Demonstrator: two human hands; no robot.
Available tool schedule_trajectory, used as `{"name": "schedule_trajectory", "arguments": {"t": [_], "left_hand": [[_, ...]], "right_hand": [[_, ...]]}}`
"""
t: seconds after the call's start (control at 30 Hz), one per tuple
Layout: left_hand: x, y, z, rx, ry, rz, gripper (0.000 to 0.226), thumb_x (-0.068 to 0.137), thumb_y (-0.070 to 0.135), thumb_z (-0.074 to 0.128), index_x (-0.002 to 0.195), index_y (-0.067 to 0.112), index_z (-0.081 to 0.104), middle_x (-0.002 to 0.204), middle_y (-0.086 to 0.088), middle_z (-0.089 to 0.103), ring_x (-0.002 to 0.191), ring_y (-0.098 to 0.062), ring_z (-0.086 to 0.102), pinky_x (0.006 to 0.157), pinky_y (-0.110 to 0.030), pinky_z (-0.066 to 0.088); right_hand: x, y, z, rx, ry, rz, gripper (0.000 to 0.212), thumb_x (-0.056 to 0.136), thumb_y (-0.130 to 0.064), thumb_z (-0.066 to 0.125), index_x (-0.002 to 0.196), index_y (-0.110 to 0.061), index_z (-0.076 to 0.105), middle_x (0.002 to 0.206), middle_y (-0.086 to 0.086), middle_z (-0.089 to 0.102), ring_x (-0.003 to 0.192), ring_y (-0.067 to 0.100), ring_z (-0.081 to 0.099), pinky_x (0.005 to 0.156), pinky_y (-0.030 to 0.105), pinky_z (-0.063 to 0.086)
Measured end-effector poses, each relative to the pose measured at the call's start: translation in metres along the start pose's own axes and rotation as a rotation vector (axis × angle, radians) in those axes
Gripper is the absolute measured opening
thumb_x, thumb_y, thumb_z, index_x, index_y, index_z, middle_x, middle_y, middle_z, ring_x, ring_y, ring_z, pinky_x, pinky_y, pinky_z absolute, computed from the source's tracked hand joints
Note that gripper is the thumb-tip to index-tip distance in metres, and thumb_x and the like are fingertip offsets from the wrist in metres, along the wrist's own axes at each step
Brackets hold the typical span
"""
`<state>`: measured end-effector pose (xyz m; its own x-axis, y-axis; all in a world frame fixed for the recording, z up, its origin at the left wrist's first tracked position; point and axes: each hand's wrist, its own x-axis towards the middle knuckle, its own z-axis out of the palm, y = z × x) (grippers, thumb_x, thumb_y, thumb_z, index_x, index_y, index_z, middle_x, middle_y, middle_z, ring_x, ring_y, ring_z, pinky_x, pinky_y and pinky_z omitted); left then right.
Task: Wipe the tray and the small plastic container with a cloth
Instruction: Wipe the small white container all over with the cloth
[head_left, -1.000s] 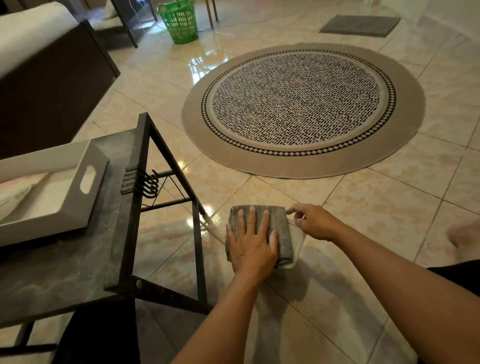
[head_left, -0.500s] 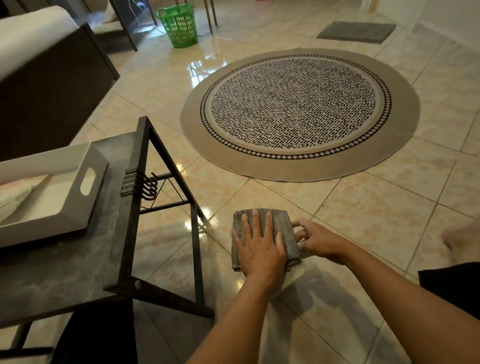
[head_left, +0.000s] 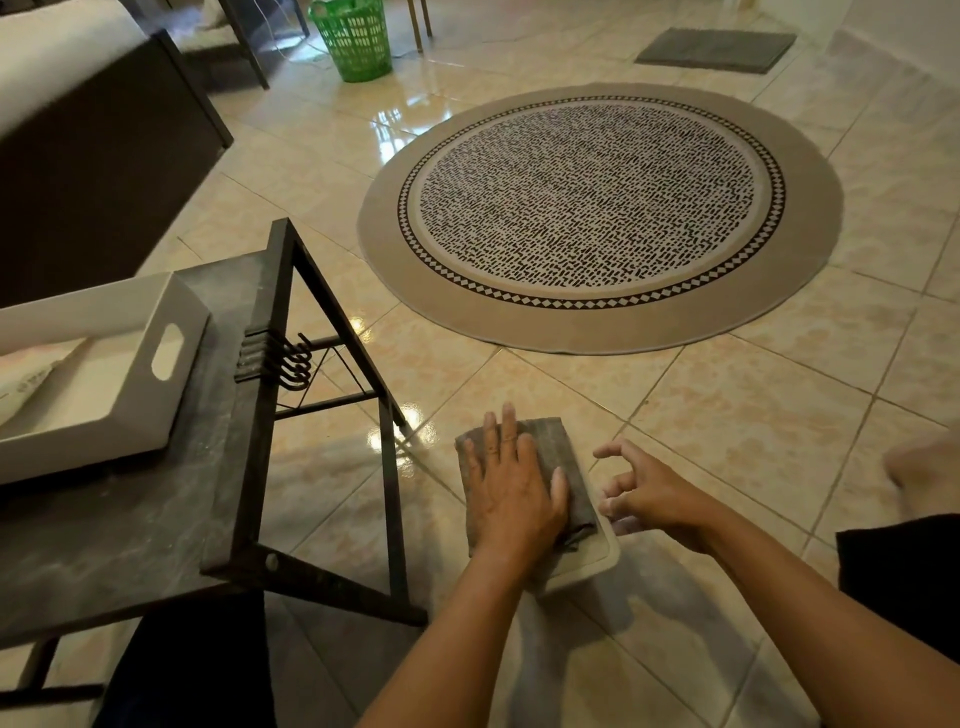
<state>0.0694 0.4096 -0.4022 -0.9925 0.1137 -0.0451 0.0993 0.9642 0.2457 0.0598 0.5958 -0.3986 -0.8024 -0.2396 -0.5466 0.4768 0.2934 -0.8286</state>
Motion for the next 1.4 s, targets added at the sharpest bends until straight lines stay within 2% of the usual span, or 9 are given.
{"name": "schedule_trajectory", "arguments": {"t": [0.13,0.3,0.4,0.53,0.73,0.93,1.03,1.23,1.4], "left_hand": [[0.004,-0.004,0.005,0.004,-0.097,0.109,0.064,0.101,0.05,0.025,0.157,0.03,0.003,0.165,0.001,-0.017,0.148,-0.023,-0.025,0.119,-0.055,-0.009],[0.004,-0.013,0.007,0.036,-0.106,0.114,0.064,0.1,0.053,0.018,0.156,0.034,-0.007,0.163,0.003,-0.022,0.147,-0.021,-0.028,0.118,-0.051,-0.016],[-0.001,-0.022,0.01,0.044,-0.084,0.095,0.063,0.1,0.055,0.016,0.155,0.036,-0.008,0.163,0.005,-0.021,0.147,-0.02,-0.028,0.118,-0.052,-0.016],[-0.013,-0.022,0.014,0.011,-0.075,0.105,0.064,0.099,0.055,0.016,0.156,0.035,-0.007,0.163,0.004,-0.021,0.147,-0.02,-0.029,0.118,-0.052,-0.016],[-0.018,0.003,0.018,0.002,-0.057,0.105,0.063,0.102,0.049,0.021,0.156,0.031,-0.006,0.163,0.002,-0.019,0.146,-0.022,-0.03,0.115,-0.049,-0.022],[0.005,0.005,0.013,0.01,-0.065,-0.01,0.064,0.102,0.048,0.018,0.154,0.031,-0.014,0.163,0.0,-0.021,0.147,-0.023,-0.028,0.115,-0.049,-0.022],[-0.011,0.006,0.018,0.006,-0.068,-0.007,0.064,0.101,0.049,0.016,0.154,0.031,-0.014,0.162,0.001,-0.023,0.145,-0.022,-0.031,0.115,-0.05,-0.023],[-0.004,0.016,0.025,0.002,-0.068,0.036,0.062,0.101,0.045,0.016,0.157,0.029,-0.005,0.165,0.001,-0.014,0.148,-0.024,-0.024,0.116,-0.053,-0.02],[0.021,0.002,0.013,0.0,-0.068,-0.01,0.06,0.101,0.049,0.019,0.155,0.036,-0.006,0.164,0.003,-0.017,0.148,-0.022,-0.025,0.117,-0.057,-0.014]], "right_hand": [[0.015,-0.022,-0.001,-0.086,-0.061,-0.018,0.083,0.084,0.011,0.061,0.15,-0.029,0.029,0.098,0.015,0.061,0.089,0.022,0.064,0.075,0.035,0.06],[0.034,-0.043,-0.006,-0.115,-0.172,-0.015,0.087,0.082,0.017,0.061,0.148,-0.033,0.035,0.083,0.011,0.056,0.077,0.02,0.061,0.072,0.038,0.06],[0.034,-0.041,-0.009,-0.108,-0.186,-0.006,0.083,0.082,0.019,0.061,0.143,-0.032,0.041,0.082,0.011,0.054,0.072,0.019,0.062,0.068,0.039,0.061],[0.032,-0.037,-0.009,-0.089,-0.167,-0.009,0.077,0.083,0.018,0.06,0.14,-0.032,0.044,0.088,0.012,0.054,0.074,0.021,0.065,0.067,0.042,0.063],[0.031,-0.039,-0.008,-0.08,-0.198,0.036,0.075,0.086,0.02,0.052,0.139,-0.032,0.043,0.087,0.014,0.054,0.073,0.022,0.067,0.067,0.042,0.062],[0.024,-0.036,-0.002,-0.044,-0.148,0.003,0.077,0.085,0.021,0.052,0.144,-0.027,0.041,0.092,0.016,0.057,0.078,0.025,0.067,0.062,0.037,0.062],[0.025,-0.033,-0.001,-0.027,-0.125,-0.008,0.072,0.086,0.019,0.054,0.142,-0.026,0.043,0.09,0.014,0.054,0.073,0.022,0.064,0.062,0.036,0.061],[0.033,-0.036,-0.001,-0.035,-0.081,-0.018,0.077,0.084,0.024,0.047,0.143,-0.024,0.042,0.096,0.019,0.053,0.076,0.023,0.062,0.058,0.033,0.06],[0.042,-0.039,-0.007,-0.02,-0.033,-0.028,0.073,0.086,0.019,0.053,0.143,-0.026,0.044,0.091,0.014,0.054,0.073,0.021,0.062,0.063,0.04,0.062]]}}
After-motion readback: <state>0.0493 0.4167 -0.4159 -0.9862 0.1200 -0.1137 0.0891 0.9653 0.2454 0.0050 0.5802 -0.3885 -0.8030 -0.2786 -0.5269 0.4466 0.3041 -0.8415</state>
